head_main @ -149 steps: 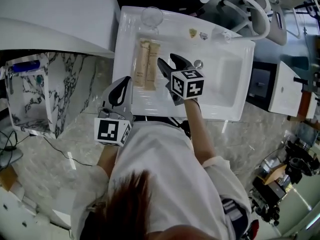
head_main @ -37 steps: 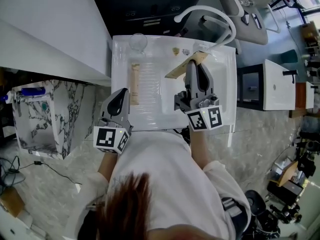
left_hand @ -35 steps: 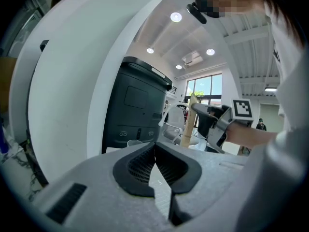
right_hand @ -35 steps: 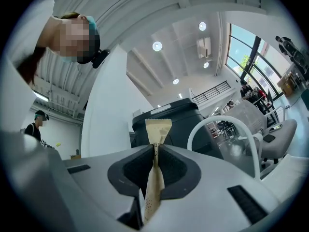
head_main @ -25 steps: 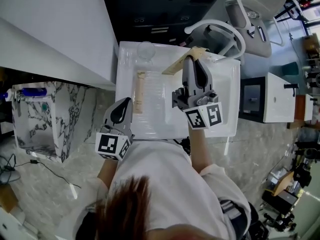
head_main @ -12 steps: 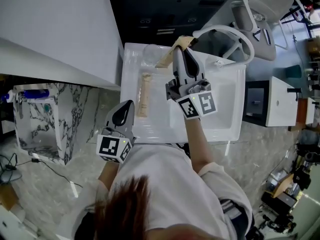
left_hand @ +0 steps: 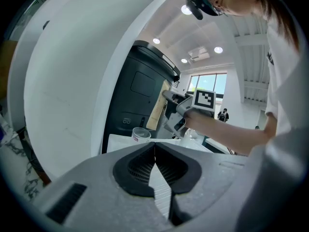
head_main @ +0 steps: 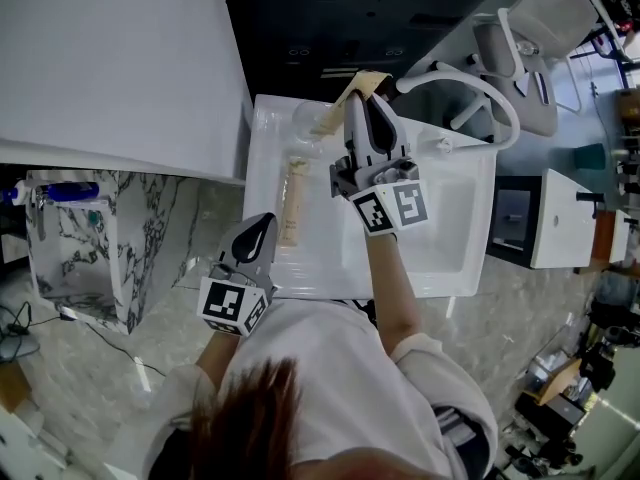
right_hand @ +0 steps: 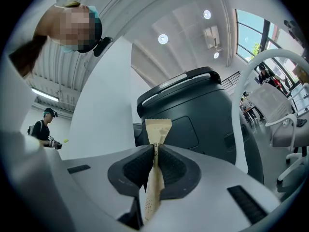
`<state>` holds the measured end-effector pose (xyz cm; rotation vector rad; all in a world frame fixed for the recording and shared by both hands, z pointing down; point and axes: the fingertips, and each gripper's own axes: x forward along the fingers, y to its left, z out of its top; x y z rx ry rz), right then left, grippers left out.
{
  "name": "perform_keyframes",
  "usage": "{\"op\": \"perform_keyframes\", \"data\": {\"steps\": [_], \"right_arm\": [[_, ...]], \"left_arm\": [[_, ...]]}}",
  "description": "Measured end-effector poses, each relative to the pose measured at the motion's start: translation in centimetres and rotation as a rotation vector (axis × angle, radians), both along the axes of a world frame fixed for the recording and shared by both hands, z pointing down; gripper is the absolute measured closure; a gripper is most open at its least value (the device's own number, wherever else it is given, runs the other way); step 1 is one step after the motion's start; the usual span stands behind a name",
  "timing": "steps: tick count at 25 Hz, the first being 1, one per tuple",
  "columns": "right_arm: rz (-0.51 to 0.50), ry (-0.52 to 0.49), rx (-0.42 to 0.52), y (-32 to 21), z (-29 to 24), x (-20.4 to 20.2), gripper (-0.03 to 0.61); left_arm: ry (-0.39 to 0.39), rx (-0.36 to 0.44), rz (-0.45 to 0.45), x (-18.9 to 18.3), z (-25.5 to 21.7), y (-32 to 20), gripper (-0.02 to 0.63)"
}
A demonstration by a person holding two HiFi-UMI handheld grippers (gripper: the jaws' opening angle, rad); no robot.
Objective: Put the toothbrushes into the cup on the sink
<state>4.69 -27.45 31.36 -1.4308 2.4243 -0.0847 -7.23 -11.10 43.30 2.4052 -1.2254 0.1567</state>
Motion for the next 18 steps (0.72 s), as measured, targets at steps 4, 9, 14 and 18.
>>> {"op": "perform_keyframes", "data": {"steps": [4,9,14,18], "right_arm": [[-0.004,0.014,-0.009,-1.0,1.1,-0.4,0.54],[-0.015,0.042,-0.024,-1.6,2.5,-1.1,0.54],[-0.023,0.064,-0.033,-2.3,3.7,-1.6,0.54],[-0.037,0.075,-0.045,-2.6,4.6,-2.2,0.54]], "left_arm": [[0.006,0.005,0.005,0.1,-0.1,-0.3,0.598],[0.006,-0.007,0.001,0.0,0.2,-0.2,0.598],[0.005,-0.016,-0.007,-0.2,0.4,-0.1,0.598],[0.003,-0.024,-0.016,-0.4,0.7,0.0,0.598]]}}
